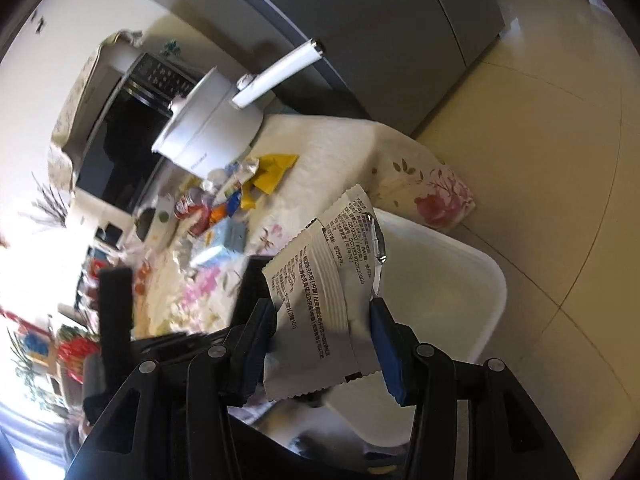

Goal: Collect trash
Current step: 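Carry the tray and wrapper over the white bin and open both tools, then grasp crumpled white tissue with the left tool while the right tool grasps a white paper slip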

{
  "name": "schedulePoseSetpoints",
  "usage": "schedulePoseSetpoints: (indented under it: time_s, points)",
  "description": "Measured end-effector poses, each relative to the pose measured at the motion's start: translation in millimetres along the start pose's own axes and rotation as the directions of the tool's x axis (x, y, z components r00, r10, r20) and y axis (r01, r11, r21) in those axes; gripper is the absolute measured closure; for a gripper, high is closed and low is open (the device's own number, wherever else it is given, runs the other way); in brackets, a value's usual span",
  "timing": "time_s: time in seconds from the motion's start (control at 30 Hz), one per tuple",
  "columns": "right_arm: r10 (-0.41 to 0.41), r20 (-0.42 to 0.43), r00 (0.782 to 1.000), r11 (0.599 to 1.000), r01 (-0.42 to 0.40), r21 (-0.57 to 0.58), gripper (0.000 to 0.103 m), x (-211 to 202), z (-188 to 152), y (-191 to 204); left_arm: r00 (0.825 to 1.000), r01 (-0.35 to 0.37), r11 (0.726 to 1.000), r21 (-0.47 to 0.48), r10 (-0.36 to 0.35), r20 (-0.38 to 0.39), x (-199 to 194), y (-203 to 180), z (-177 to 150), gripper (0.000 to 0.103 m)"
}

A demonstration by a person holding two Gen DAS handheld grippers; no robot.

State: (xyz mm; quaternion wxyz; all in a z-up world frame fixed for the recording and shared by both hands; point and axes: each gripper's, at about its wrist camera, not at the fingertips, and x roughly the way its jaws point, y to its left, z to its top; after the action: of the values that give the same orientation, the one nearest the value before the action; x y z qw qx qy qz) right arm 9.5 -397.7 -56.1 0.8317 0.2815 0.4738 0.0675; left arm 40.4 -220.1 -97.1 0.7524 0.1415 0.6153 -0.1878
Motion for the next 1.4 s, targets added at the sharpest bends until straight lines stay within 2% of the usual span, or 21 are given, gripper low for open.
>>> schedulePoseSetpoints:
  time_s: [0.13,0.23,0.3,0.33,0.37,0.53,0.67,0.73,0.77,0.8,1.03,1.1,1.2,1.33,1.4]
  points:
    - [-0.029,-0.020,0.999,0.998,0.030,0.046,0.053,10,-5,-14,1.000,-0.006,1.000,0.017,0.006,-0.013,18,-15,3,0.098]
    - [-0.054,-0.036,0.998,0.998,0.056,0.033,0.053,16,-9,-19,0.999,0.016,0.999,0.032,-0.015,-0.032,30,-22,0,0.094]
    - [-0.070,-0.046,0.996,0.997,0.072,0.031,0.052,22,-11,-22,0.998,0.019,0.997,0.074,-0.014,-0.068,42,-27,-1,0.076]
    - [-0.079,-0.049,0.996,0.996,0.081,0.028,0.052,26,-12,-23,0.996,0.006,0.997,0.078,0.001,-0.085,45,-27,-3,0.058]
    - [-0.095,-0.058,0.994,0.995,0.097,0.027,0.052,31,-12,-25,0.997,-0.014,0.997,0.076,0.020,-0.077,44,-28,-4,0.050]
    - [-0.122,-0.107,0.987,0.991,0.126,0.034,0.050,54,-19,-33,1.000,-0.025,0.997,0.072,0.024,0.013,9,-12,-5,0.048]
    - [-0.204,-0.146,0.968,0.978,0.208,0.008,0.048,74,-25,-37,0.996,-0.062,0.998,0.019,0.061,0.066,-15,21,8,0.044]
    - [-0.215,-0.174,0.961,0.976,0.218,-0.003,0.038,83,-28,-36,0.994,-0.075,0.997,-0.015,0.076,0.080,-27,38,9,0.043]
    - [-0.217,-0.175,0.960,0.976,0.220,-0.005,0.032,85,-28,-36,0.993,-0.077,0.997,-0.028,0.079,0.085,-32,47,7,0.043]
    - [-0.223,-0.170,0.960,0.974,0.226,-0.003,0.031,85,-28,-36,0.992,-0.078,0.996,-0.045,0.082,0.091,-39,58,7,0.043]
    - [-0.226,-0.144,0.963,0.974,0.227,-0.007,0.030,84,-15,-27,0.989,-0.090,0.982,-0.168,0.108,0.104,-63,104,14,0.042]
    - [-0.238,-0.134,0.962,0.971,0.237,-0.026,0.023,84,-12,-19,0.988,-0.077,0.974,-0.214,0.104,0.116,-65,119,11,0.042]
    - [-0.269,-0.114,0.957,0.963,0.263,-0.063,0.021,85,-7,-7,0.986,-0.068,0.948,-0.312,0.111,0.124,-59,163,12,0.039]
    - [-0.269,-0.104,0.957,0.962,0.263,-0.072,0.021,89,2,7,0.981,-0.048,0.889,-0.455,0.128,0.146,-62,222,1,0.034]
    - [-0.265,-0.094,0.960,0.962,0.257,-0.088,0.021,90,8,19,0.979,-0.026,0.847,-0.531,0.128,0.157,-61,256,-4,0.032]
